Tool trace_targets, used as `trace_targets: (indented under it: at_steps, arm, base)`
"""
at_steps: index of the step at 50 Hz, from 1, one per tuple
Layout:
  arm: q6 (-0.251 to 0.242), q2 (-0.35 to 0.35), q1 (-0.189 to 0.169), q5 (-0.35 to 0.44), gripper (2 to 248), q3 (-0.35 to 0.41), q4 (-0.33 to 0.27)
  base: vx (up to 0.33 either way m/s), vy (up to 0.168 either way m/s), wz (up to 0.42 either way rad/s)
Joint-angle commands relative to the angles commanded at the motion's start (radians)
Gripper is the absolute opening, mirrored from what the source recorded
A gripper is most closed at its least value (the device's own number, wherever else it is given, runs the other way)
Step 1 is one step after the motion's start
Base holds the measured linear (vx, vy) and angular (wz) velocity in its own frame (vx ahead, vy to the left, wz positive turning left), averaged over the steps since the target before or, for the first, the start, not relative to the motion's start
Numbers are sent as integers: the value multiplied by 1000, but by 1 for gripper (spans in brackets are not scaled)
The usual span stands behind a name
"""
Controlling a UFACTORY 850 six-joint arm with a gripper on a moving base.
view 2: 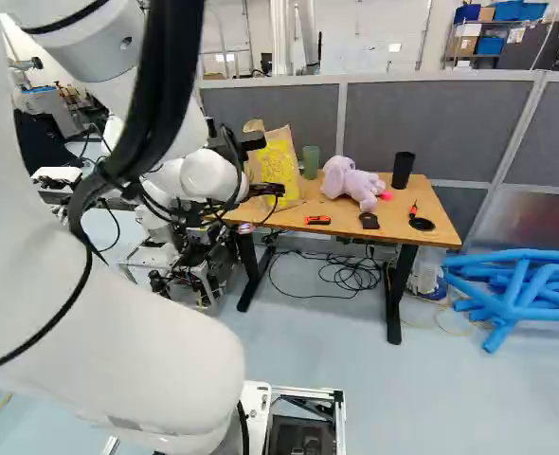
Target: Pick up the bag on the ground and place it on the table
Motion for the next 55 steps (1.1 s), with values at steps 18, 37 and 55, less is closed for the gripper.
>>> trace_targets:
  at_steps: [18,37,55]
  arm:
    - [45,24,-6,176,247,112,-6]
    - [83,43,-10,320,247,204,-10]
    - [108,57,-14,419,247,268,-14]
  base:
    - [0,0,0]
    - [0,0,0]
    - [0,0,0]
